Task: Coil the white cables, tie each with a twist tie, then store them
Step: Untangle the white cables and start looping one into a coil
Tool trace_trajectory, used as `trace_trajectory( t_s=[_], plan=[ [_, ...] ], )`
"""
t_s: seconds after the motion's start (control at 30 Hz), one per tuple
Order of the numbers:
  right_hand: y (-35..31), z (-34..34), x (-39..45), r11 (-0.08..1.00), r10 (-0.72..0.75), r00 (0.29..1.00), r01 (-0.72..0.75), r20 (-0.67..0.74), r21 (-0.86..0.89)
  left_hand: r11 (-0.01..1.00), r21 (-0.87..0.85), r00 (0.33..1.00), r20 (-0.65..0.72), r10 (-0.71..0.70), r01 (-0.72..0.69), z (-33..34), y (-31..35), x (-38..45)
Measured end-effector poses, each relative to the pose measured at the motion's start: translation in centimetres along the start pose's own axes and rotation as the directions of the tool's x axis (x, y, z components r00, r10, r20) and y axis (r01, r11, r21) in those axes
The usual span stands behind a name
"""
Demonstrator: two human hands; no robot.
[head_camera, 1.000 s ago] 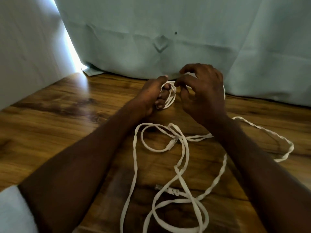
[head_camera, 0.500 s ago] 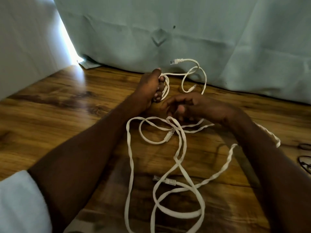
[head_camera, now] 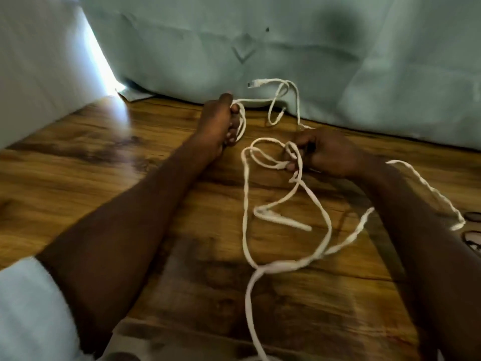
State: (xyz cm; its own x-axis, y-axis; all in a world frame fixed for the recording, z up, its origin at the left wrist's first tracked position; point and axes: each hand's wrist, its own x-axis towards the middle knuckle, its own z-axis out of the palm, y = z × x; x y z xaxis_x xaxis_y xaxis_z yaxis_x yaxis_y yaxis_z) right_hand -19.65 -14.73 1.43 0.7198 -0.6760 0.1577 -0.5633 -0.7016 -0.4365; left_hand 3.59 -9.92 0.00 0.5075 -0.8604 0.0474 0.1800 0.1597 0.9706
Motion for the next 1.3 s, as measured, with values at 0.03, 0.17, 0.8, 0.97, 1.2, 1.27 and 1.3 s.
trace_trajectory(
  t_s=[0.03, 0.17, 0.8, 0.97, 1.2, 1.27, 1.3],
  plan=[
    [1.1, -0.2, 0.2, 0.997, 0.048, 0.995, -0.053, -0.090, -0.051, 1.000, -0.004, 1.000, -0.027, 0.001, -0.001, -0.3, 0.1, 0.2],
    [3.6, -0.4, 0.3, 0.914, 0.285, 0.869, -0.373, -0.406, -0.158, 1.000, -0.010, 0.997, -0.072, -0.001, 0.000, -0.6, 0.2, 0.4],
    [-3.0, -4.9, -4.4, 0.999, 0.035, 0.827, -0.019, -0.561, 0.033, 0.997, 0.068, 0.999, -0.033, 0.032, -0.029, 0.3, 0.0, -0.2],
    [-9.8, -4.4, -12.0, 0.967, -0.221, 0.960, 0.192, 0.173, 0.170, 0.990, 0.118, 0.997, -0.009, 0.079, -0.077, 0.5, -0.4, -0.2],
    [-6.4, -0.2, -18.7, 0.928, -0.372, 0.830, 0.329, 0.416, 0.174, 0.986, 0.150, 0.997, 0.006, 0.078, -0.078, 0.6, -0.6, 0.0],
    [-5.8, 0.6, -19.3, 0.933, -0.352, 0.898, 0.317, 0.262, 0.167, 0.985, 0.153, 0.996, 0.013, 0.084, -0.085, 0.7, -0.7, -0.1],
    [-5.7, 1.2, -19.2, 0.936, -0.339, 0.923, 0.312, 0.183, 0.161, 0.984, 0.152, 0.996, 0.017, 0.090, -0.092, 0.7, -0.7, -0.2]
  ],
)
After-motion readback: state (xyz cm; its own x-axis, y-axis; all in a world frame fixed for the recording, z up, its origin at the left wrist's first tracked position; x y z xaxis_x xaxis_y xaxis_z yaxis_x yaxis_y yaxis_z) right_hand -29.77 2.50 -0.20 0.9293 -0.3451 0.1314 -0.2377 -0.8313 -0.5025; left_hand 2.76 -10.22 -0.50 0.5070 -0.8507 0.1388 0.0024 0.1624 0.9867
